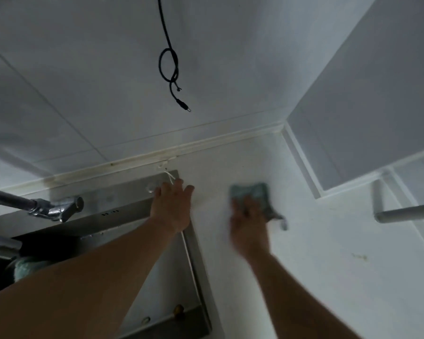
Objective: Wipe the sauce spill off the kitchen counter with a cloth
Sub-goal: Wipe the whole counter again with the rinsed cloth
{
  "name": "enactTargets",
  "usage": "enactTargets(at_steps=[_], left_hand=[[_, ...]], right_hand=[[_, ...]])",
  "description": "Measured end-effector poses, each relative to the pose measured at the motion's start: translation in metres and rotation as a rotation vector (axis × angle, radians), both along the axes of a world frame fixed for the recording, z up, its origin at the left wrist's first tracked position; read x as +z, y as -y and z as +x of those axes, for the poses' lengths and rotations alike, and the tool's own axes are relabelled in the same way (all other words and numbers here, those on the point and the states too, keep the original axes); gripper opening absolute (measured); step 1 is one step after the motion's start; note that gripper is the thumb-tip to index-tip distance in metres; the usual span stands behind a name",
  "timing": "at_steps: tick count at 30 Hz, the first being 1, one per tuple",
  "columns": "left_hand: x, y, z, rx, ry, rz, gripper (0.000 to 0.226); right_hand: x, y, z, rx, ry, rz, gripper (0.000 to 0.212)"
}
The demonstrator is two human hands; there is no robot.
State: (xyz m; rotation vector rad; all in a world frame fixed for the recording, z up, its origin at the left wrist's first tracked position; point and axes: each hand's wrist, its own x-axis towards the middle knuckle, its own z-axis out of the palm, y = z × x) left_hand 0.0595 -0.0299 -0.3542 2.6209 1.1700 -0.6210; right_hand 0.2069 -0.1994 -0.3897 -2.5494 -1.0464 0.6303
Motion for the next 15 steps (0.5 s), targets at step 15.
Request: enactTargets(at_steps=[15], left_hand=[[-0.007,-0.005,0.012,-0.138,-0.157,-0.181,0.103]], right_hand=[[0.007,0.000,-0.064,0.247,-0.014,0.042,0.015]])
